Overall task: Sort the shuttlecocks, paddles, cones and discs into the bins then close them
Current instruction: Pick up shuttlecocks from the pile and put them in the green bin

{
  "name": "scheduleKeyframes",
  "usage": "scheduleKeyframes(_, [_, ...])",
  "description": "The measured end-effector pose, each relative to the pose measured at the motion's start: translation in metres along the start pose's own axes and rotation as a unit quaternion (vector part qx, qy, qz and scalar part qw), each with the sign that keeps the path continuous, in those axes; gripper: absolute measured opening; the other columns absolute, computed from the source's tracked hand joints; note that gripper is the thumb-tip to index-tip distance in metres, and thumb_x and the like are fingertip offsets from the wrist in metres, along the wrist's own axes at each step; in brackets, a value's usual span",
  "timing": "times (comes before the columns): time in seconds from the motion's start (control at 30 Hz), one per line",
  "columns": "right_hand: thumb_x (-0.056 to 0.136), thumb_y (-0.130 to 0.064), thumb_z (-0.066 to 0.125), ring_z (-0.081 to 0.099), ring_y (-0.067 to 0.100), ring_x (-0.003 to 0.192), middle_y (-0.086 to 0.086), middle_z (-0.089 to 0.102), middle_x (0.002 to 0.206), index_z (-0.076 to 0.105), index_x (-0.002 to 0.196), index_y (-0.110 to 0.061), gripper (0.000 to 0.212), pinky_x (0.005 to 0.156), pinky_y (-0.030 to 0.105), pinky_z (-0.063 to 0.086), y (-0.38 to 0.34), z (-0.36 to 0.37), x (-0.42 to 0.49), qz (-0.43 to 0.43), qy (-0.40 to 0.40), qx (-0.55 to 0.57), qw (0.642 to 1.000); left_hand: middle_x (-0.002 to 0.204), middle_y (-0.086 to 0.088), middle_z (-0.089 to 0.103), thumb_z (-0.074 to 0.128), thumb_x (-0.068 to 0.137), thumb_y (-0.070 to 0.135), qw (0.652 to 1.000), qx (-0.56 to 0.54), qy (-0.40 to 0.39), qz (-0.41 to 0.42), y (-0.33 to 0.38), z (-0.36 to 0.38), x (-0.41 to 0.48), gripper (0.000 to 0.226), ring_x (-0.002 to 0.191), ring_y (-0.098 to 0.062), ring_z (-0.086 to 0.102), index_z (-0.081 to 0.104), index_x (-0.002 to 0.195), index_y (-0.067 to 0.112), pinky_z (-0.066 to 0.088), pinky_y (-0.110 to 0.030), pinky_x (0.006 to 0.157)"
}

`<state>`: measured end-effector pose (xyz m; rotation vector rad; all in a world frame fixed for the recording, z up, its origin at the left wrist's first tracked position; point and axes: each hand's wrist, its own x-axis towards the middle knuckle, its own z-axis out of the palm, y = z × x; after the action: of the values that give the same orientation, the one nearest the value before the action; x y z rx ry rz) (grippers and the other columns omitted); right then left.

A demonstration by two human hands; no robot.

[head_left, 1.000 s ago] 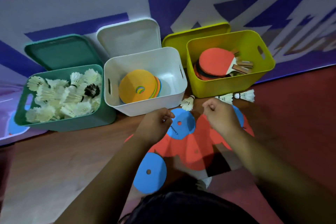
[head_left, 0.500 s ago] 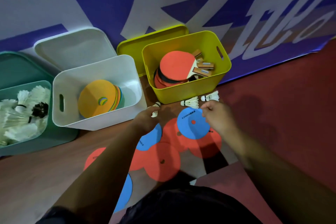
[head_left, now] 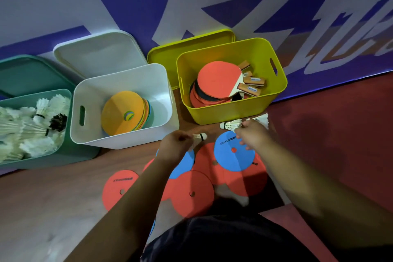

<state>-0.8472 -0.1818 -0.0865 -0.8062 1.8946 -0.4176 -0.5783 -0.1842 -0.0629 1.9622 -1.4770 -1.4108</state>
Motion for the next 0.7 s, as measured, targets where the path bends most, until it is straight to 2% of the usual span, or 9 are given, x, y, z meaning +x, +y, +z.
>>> scheduleKeyframes(0.07, [0.1, -0.022, 0.06, 0.065, 0.022, 0.073, 0.007, 0.069, 0.096, 0.058, 0.122, -0.017, 0.022, 0.066, 0.034, 0.05, 0.004, 0.008, 0.007, 0.044, -0.04, 0.031, 0.998, 0.074, 0.008, 0.07, 0.074, 0.082, 0.032, 1.0, -0.001, 0.004, 0.013, -0.005, -0.003, -0.007, 0.017, 0.058, 0.0, 0.057, 0.077, 0.095, 0.021, 0.044, -0.024, 0.061])
scheduleKeyframes(0.13, [0.103, -0.024, 0.06, 0.065, 0.024, 0.078, 0.009, 0.069, 0.106, 0.048, 0.145, -0.023, 0.043, 0.065, 0.034, 0.052, 0.01, 0.015, 0.012, 0.082, -0.065, 0.092, 0.99, 0.076, 0.006, 0.07, 0.075, 0.088, 0.018, 0.999, 0.0, 0.005, 0.033, -0.009, -0.009, -0.016, 0.006, 0.053, 0.004, 0.054, 0.076, 0.093, 0.018, 0.04, -0.016, 0.055])
scheduleKeyframes(0.2, [0.105, -0.023, 0.06, 0.064, 0.024, 0.076, 0.011, 0.069, 0.108, 0.045, 0.153, -0.021, 0.05, 0.061, 0.032, 0.052, 0.013, 0.021, 0.015, 0.091, -0.061, 0.118, 0.987, 0.077, 0.005, 0.071, 0.074, 0.09, 0.011, 0.999, -0.015, 0.002, 0.037, -0.02, -0.017, -0.019, 0.008, 0.057, 0.002, 0.057, 0.076, 0.093, 0.018, 0.04, -0.012, 0.055])
scheduleKeyframes(0.27, [0.106, -0.021, 0.059, 0.061, 0.022, 0.072, 0.01, 0.068, 0.102, 0.057, 0.14, -0.018, 0.034, 0.061, 0.031, 0.05, 0.011, 0.027, 0.014, 0.058, -0.04, 0.083, 0.994, 0.08, 0.004, 0.073, 0.075, 0.09, 0.013, 0.999, -0.024, 0.01, 0.041, -0.025, -0.029, -0.026, 0.008, 0.064, -0.005, 0.063, 0.076, 0.092, 0.021, 0.045, -0.016, 0.059])
scheduleKeyframes(0.33, [0.104, -0.019, 0.059, 0.059, 0.021, 0.071, 0.01, 0.068, 0.099, 0.067, 0.113, -0.017, 0.012, 0.063, 0.033, 0.048, 0.003, 0.037, 0.005, 0.017, -0.038, 0.055, 0.998, 0.084, 0.0, 0.076, 0.076, 0.087, 0.019, 0.998, -0.049, 0.018, 0.036, -0.036, -0.04, -0.03, 0.007, 0.074, -0.018, 0.07, 0.076, 0.09, 0.025, 0.053, -0.027, 0.067])
scheduleKeyframes(0.4, [0.101, -0.018, 0.06, 0.061, 0.02, 0.071, 0.008, 0.069, 0.093, 0.07, 0.104, -0.016, 0.01, 0.061, 0.032, 0.046, -0.007, 0.051, -0.009, -0.016, -0.056, 0.021, 0.998, 0.087, -0.006, 0.078, 0.076, 0.086, 0.018, 0.996, -0.077, 0.019, 0.034, -0.045, -0.051, -0.037, 0.007, 0.076, -0.023, 0.071, 0.075, 0.091, 0.023, 0.053, -0.034, 0.068])
scheduleKeyframes(0.5, [0.097, -0.017, 0.062, 0.064, 0.019, 0.069, 0.008, 0.072, 0.086, 0.071, 0.099, -0.016, 0.009, 0.059, 0.031, 0.047, -0.025, 0.078, -0.033, -0.062, -0.085, -0.04, 0.994, 0.085, -0.007, 0.079, 0.075, 0.086, 0.014, 0.993, -0.112, 0.019, 0.034, -0.057, -0.065, -0.044, 0.01, 0.067, -0.012, 0.066, 0.074, 0.094, 0.019, 0.047, -0.026, 0.064])
scheduleKeyframes(0.6, [0.089, -0.026, 0.064, 0.069, 0.021, 0.068, 0.006, 0.076, 0.079, 0.072, 0.091, -0.023, 0.008, 0.062, 0.035, 0.05, -0.039, 0.106, -0.052, -0.107, -0.103, -0.12, 0.982, 0.071, 0.004, 0.073, 0.073, 0.089, 0.002, 0.991, -0.13, 0.035, 0.028, -0.068, -0.083, -0.052, 0.008, 0.057, -0.004, 0.059, 0.072, 0.096, 0.007, 0.043, -0.016, 0.054])
scheduleKeyframes(0.7, [0.087, -0.029, 0.065, 0.066, 0.021, 0.072, -0.003, 0.068, 0.073, 0.07, 0.088, -0.025, 0.007, 0.063, 0.033, 0.048, -0.057, 0.131, -0.072, -0.16, -0.111, -0.21, 0.958, 0.071, 0.0, 0.071, 0.074, 0.09, 0.002, 0.991, -0.117, 0.054, 0.026, -0.085, -0.108, -0.058, 0.007, 0.053, -0.004, 0.056, 0.073, 0.095, 0.006, 0.042, -0.015, 0.052])
